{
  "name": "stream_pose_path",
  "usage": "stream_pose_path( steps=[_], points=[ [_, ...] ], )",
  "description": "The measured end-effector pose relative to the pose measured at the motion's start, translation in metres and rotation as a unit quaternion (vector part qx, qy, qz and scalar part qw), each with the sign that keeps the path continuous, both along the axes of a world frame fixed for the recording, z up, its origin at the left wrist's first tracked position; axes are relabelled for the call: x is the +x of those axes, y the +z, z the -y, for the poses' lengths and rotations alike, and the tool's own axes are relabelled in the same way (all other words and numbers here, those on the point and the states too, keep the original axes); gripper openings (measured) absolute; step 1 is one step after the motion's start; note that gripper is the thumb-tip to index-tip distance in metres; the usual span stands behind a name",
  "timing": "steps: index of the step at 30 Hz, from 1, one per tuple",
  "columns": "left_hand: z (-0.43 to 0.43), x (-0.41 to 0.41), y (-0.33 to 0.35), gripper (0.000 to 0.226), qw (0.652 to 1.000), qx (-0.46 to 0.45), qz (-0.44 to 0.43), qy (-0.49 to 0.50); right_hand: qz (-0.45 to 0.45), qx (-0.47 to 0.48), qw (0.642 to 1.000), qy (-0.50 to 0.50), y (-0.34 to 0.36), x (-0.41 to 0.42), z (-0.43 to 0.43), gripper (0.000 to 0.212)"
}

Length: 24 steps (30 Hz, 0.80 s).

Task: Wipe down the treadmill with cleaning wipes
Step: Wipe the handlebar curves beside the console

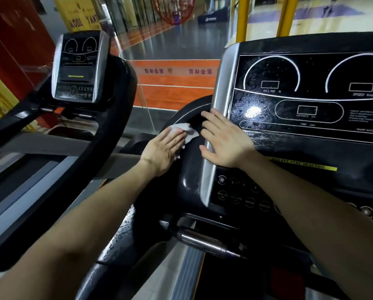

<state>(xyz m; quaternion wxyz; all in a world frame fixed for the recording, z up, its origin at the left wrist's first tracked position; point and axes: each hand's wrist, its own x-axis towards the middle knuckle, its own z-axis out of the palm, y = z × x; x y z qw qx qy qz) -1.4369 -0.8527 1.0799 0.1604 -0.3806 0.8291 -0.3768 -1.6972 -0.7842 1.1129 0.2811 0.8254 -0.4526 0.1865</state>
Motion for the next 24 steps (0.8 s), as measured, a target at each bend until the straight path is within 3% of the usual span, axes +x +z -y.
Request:
stream_pose_path(
  steps=[10, 15, 18, 21, 24],
  points=[
    [-0.094, 0.12, -0.046, 0.065, 0.977, 0.191, -0.084, -0.049, -0.004, -0.029, 1.0, 0.001, -0.004, 0.0, 0.003, 0.052],
    [-0.036, 0.053, -0.015, 0.072, 0.981, 0.137, -0.132, -0.03, -0.003, -0.022, 1.0, 0.0, -0.003, 0.001, 0.001, 0.052],
    [-0.028, 0.025, -0.016, 0.075, 0.985, 0.135, -0.105, 0.004, -0.011, -0.016, 1.0, -0.004, -0.001, 0.0, 0.0, 0.053],
    [-0.063, 0.053, -0.061, 0.077, 0.979, 0.2, -0.022, -0.004, -0.01, -0.023, 1.0, 0.0, -0.001, 0.001, -0.001, 0.053],
    [-0.082, 0.049, -0.085, 0.076, 0.964, 0.263, -0.03, 0.033, -0.003, -0.028, 1.0, 0.003, -0.003, 0.001, -0.002, 0.051]
  ],
)
